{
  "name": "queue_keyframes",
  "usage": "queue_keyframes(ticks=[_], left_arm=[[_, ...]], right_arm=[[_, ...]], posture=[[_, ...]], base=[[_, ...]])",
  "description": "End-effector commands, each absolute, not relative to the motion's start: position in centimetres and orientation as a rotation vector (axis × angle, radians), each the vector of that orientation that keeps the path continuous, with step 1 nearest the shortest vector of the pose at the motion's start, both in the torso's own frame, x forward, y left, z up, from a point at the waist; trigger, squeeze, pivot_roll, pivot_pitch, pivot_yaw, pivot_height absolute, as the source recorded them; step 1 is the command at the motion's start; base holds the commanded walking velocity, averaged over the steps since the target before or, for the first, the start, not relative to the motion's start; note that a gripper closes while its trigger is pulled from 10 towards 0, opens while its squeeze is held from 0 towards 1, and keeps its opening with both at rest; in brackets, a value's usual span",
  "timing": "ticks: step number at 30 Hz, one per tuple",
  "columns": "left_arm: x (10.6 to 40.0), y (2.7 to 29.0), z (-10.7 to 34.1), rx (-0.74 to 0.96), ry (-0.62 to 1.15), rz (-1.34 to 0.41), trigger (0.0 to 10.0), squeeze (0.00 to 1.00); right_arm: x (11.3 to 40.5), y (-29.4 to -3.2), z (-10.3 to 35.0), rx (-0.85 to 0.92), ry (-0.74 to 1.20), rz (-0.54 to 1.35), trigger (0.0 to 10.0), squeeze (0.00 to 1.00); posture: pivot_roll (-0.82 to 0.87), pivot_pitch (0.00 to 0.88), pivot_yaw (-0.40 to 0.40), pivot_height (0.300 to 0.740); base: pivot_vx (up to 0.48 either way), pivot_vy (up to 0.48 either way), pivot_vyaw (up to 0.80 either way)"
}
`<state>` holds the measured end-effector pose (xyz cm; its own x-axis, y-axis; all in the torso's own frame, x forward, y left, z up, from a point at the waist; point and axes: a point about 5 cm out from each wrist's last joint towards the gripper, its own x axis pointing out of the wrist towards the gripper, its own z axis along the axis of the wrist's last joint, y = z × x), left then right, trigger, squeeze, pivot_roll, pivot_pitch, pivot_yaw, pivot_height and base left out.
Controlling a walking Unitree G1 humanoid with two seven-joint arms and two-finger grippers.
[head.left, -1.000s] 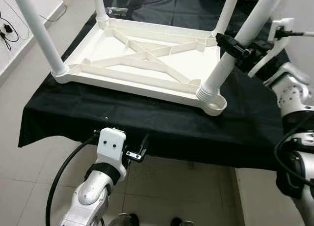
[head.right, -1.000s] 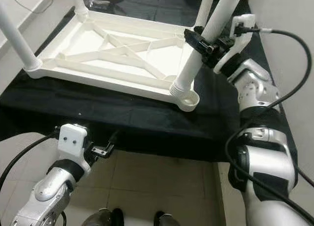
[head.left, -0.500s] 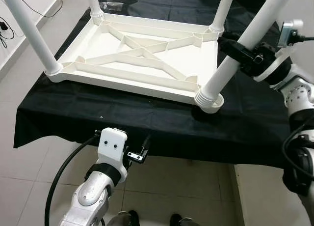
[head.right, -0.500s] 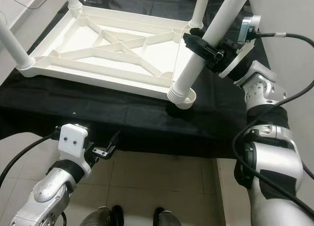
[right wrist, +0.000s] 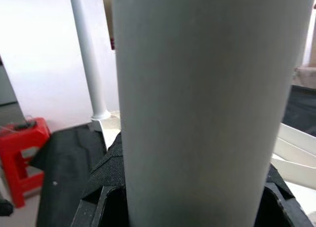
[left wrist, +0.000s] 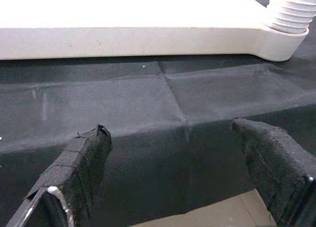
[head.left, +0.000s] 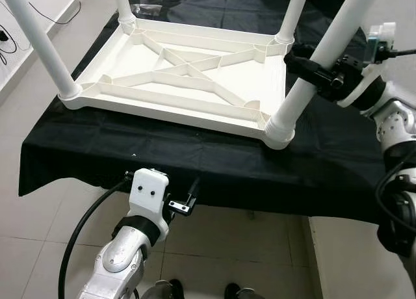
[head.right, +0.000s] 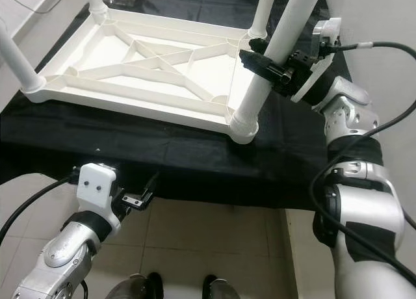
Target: Building children table
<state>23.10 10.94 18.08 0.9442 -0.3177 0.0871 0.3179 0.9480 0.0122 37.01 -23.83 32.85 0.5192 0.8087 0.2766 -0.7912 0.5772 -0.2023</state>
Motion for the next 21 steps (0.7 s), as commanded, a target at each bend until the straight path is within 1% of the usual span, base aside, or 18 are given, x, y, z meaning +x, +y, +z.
queue_keyframes(ticks=[1,9,11,12,14,18,20,21], left_arm=[[22.9,10.8,17.7,-0.007,-0.066,-0.331,10.0,0.0],[22.8,10.7,17.6,-0.003,-0.062,-0.337,10.0,0.0],[22.8,10.7,17.6,-0.003,-0.061,-0.339,10.0,0.0],[22.8,10.7,17.6,-0.003,-0.061,-0.339,10.0,0.0],[22.8,10.6,17.6,-0.005,-0.062,-0.341,10.0,0.0],[22.8,10.6,17.6,-0.007,-0.062,-0.342,10.0,0.0],[22.8,10.6,17.6,-0.007,-0.061,-0.34,10.0,0.0],[22.8,10.6,17.6,-0.007,-0.061,-0.34,10.0,0.0]], right_arm=[[37.5,-23.8,30.4,-0.057,-0.237,0.948,10.0,0.0],[37.6,-23.7,29.9,-0.072,-0.222,0.942,10.0,0.0],[37.2,-23.2,29.4,-0.058,-0.202,1.052,10.0,0.0],[37.2,-23.2,29.4,-0.058,-0.202,1.052,10.0,0.0],[36.8,-22.3,28.8,-0.035,-0.181,1.185,10.0,0.0],[36.8,-21.6,28.4,-0.029,-0.171,1.24,10.0,0.0],[37.0,-20.2,27.6,-0.037,-0.149,1.279,10.0,0.0],[37.0,-20.2,27.6,-0.037,-0.149,1.279,10.0,0.0]], posture=[[0.12,0.301,-0.031,0.74],[0.12,0.297,-0.031,0.74],[0.12,0.297,-0.029,0.74],[0.12,0.297,-0.029,0.74],[0.12,0.297,-0.029,0.74],[0.12,0.301,-0.031,0.74],[0.13,0.308,-0.033,0.74],[0.13,0.308,-0.033,0.74]], base=[[0.0,0.0,0.0],[0.0,0.0,0.0],[0.0,0.0,0.0],[0.0,0.0,0.0],[0.0,0.0,0.0],[0.0,0.0,0.0],[0.0,0.0,0.0],[0.0,0.0,0.0]])
